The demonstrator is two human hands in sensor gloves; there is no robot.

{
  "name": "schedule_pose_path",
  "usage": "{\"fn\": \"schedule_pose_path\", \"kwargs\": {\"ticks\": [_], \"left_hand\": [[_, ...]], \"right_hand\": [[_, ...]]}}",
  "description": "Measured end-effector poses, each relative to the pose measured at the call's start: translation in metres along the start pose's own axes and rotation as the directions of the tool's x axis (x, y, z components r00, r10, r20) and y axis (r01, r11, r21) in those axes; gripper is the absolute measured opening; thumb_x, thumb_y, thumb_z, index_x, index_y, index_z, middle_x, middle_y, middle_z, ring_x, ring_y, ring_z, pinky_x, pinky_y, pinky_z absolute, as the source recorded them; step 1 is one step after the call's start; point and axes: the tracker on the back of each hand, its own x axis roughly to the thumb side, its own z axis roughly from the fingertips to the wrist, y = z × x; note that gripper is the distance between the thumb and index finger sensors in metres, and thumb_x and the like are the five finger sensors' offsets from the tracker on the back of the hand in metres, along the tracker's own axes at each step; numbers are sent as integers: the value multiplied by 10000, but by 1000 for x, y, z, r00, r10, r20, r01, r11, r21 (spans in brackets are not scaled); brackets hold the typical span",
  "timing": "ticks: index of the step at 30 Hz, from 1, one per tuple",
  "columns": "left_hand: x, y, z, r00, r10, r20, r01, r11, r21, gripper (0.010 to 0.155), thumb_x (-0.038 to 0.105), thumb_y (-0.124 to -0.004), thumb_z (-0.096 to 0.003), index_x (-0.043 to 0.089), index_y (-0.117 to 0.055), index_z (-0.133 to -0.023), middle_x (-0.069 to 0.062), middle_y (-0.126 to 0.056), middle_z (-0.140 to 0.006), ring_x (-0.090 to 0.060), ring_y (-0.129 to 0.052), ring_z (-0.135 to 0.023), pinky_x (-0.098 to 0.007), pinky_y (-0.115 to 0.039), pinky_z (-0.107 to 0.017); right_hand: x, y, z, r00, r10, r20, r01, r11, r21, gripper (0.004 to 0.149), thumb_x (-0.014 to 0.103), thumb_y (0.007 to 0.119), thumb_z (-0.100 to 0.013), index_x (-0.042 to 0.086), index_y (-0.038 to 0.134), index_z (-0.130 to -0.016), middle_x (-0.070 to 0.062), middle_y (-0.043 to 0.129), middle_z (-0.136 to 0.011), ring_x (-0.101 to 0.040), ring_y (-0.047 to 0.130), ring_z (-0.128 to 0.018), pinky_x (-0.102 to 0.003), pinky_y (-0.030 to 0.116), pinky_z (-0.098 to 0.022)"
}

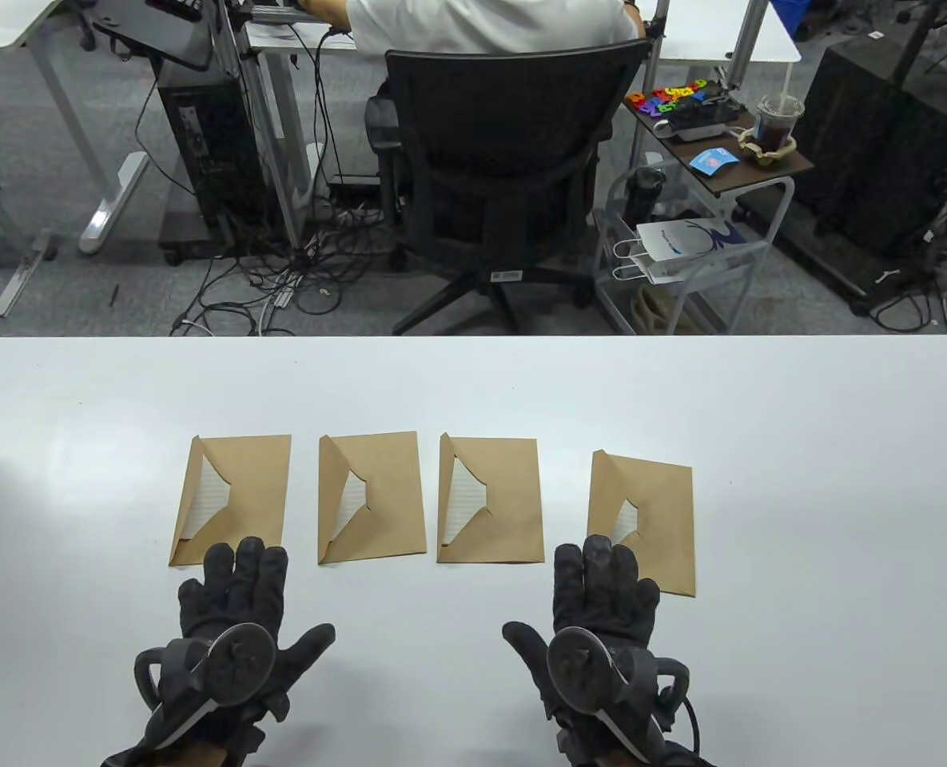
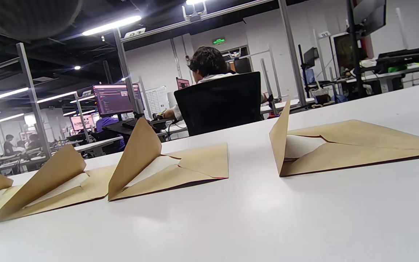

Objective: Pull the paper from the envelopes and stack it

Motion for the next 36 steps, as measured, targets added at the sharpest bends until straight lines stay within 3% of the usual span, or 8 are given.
{"fn": "schedule_pose_path", "kwargs": {"ticks": [5, 11, 16, 21, 25, 31, 36], "left_hand": [[3, 0, 2, 1000, -11, 17, 12, 1000, -16, 1061, 847, -673, -365, 244, -308, -1158, -37, -330, -1214, -470, -323, -1144, -732, -422, -733], [3, 1, 1, 999, -6, 32, 7, 1000, -12, 1059, 845, -672, -366, 241, -313, -1157, -40, -335, -1213, -468, -329, -1145, -730, -420, -735], [4, 4, 3, 999, -3, 47, 3, 1000, 6, 1054, 841, -673, -367, 239, -319, -1157, -41, -344, -1212, -475, -337, -1142, -730, -423, -735], [5, 4, 4, 998, 1, 61, -2, 1000, 12, 1048, 837, -674, -370, 238, -323, -1156, -40, -351, -1211, -472, -344, -1143, -729, -425, -735], [5, 3, 5, 998, 13, 67, -13, 1000, -1, 1045, 836, -674, -372, 239, -327, -1156, -39, -354, -1211, -470, -346, -1143, -727, -426, -736], [4, 4, 6, 998, 26, 65, -26, 1000, 3, 1044, 834, -675, -372, 238, -329, -1155, -39, -360, -1211, -474, -354, -1142, -727, -428, -736], [3, 4, 6, 998, 33, 61, -33, 999, -1, 1037, 831, -675, -378, 236, -334, -1155, -39, -370, -1210, -475, -361, -1141, -727, -431, -735]], "right_hand": [[-22, -5, -10, 988, -95, -119, 96, 995, 5, 962, 660, 720, -326, 228, 309, -1081, -117, 270, -1174, -465, 337, -1091, -699, 360, -733], [-67, -18, -31, 917, -245, -315, 238, 969, -61, 959, 654, 726, -328, 216, 318, -1078, -124, 300, -1172, -480, 389, -1084, -700, 397, -730], [-114, -17, -53, 735, -395, -552, 409, 907, -104, 898, 598, 734, -366, 196, 351, -1072, -143, 384, -1157, -494, 486, -1055, -687, 474, -714], [-146, 3, -84, 543, -301, -784, 377, 921, -93, 837, 496, 821, -371, 155, 460, -1044, -174, 550, -1098, -487, 657, -974, -660, 597, -658], [-152, 27, -104, 455, -152, -877, 370, 928, 31, 924, 533, 871, -329, 138, 441, -1045, -191, 523, -1100, -494, 633, -975, -651, 607, -650], [-137, 54, -120, 474, 44, -879, 281, 939, 199, 1113, 561, 959, -246, 84, 358, -1052, -252, 396, -1106, -546, 428, -983, -682, 477, -688], [-125, 64, -127, 493, 222, -842, 132, 937, 324, 1168, 474, 1031, -201, 80, 333, -1051, -256, 396, -1102, -535, 478, -977, -675, 568, -665]]}}
